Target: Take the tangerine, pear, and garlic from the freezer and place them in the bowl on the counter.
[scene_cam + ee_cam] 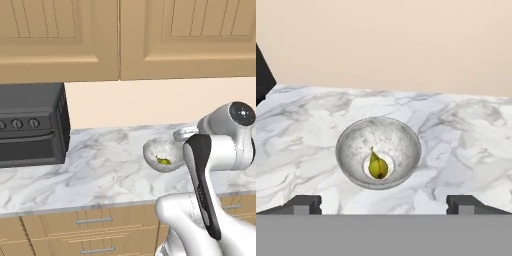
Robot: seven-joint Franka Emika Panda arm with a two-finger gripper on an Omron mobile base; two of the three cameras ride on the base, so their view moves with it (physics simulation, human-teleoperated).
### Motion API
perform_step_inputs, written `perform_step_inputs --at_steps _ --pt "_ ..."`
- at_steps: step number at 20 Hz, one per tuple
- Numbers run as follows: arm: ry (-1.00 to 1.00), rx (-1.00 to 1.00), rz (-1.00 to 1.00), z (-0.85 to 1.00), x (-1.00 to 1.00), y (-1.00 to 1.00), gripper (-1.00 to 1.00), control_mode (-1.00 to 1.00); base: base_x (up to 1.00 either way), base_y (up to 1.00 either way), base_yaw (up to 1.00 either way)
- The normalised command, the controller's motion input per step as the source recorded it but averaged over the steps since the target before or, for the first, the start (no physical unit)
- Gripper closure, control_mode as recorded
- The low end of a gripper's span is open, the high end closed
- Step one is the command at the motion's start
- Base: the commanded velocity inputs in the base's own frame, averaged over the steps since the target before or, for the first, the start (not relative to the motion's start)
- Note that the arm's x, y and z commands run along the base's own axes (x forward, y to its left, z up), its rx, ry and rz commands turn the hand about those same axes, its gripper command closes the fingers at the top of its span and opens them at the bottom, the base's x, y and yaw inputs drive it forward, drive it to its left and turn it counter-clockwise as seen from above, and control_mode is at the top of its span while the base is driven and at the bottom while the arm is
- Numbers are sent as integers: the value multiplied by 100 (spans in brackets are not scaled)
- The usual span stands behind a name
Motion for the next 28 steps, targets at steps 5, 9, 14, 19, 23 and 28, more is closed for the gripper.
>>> perform_step_inputs --at_steps 5,9,14,19,23,28 --pt "-3 0 -1 16 -48 0 -100 -100 0 0 0" --pt "-14 0 0 39 -58 2 -100 -100 0 0 0" --pt "-12 0 0 51 -42 10 -100 -100 0 0 0" --pt "-6 0 0 49 -59 23 -100 -100 0 0 0" --pt "0 0 0 0 0 0 -100 100 -99 18 0" --pt "0 0 0 0 0 0 -100 100 -100 19 0"
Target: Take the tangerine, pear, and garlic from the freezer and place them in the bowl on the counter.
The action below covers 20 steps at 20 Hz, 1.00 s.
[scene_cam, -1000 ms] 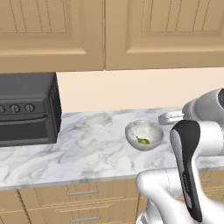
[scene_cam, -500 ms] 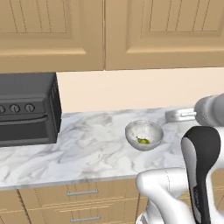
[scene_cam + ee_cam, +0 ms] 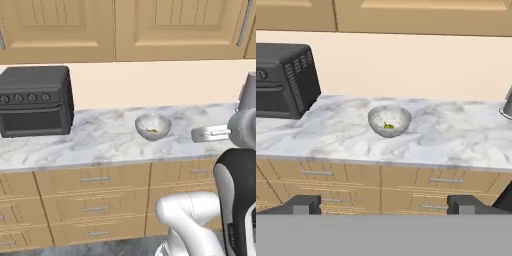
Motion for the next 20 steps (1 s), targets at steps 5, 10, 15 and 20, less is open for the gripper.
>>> perform_step_inputs --at_steps 5,10,15,20 --pt "0 0 0 0 0 0 -100 100 -100 24 0" --pt "0 0 0 0 0 0 -100 100 -100 48 0" --pt "0 0 0 0 0 0 -100 100 -100 100 0" --pt "0 0 0 0 0 0 -100 100 -93 100 0"
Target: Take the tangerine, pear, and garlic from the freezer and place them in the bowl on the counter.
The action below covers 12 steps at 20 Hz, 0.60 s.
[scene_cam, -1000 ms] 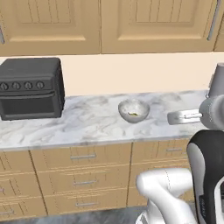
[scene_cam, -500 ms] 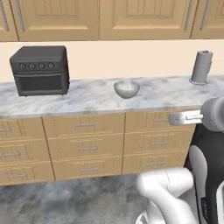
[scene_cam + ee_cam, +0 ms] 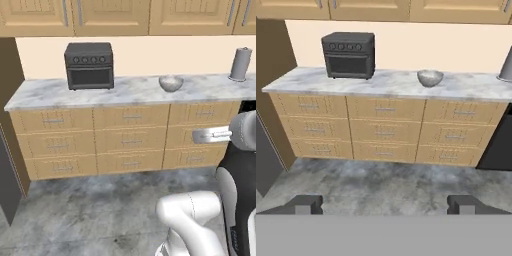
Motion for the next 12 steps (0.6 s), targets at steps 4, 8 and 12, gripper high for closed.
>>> perform_step_inputs --at_steps 4,8,12 --pt "0 0 0 0 0 0 -100 100 -74 100 0" --pt "0 0 0 0 0 0 -100 100 -12 100 0" --pt "0 0 0 0 0 0 -100 100 54 100 0"
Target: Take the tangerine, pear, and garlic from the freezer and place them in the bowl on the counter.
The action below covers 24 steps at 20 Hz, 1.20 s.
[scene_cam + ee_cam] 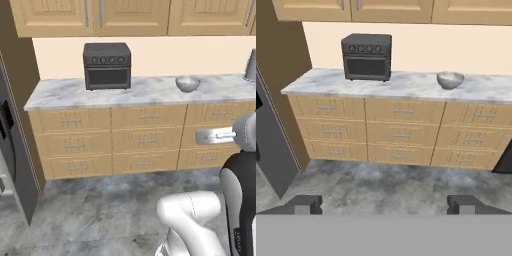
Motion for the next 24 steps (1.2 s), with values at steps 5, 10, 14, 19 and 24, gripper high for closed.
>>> perform_step_inputs --at_steps 5,10,14,19,24 --pt "0 0 0 0 0 0 -100 100 93 64 5" --pt "0 0 0 0 0 0 -100 100 -47 100 -4" --pt "0 0 0 0 0 0 -100 100 -57 100 -7" --pt "0 0 0 0 0 0 -100 100 -46 100 -7" --pt "0 0 0 0 0 0 -100 100 -3 100 -10"
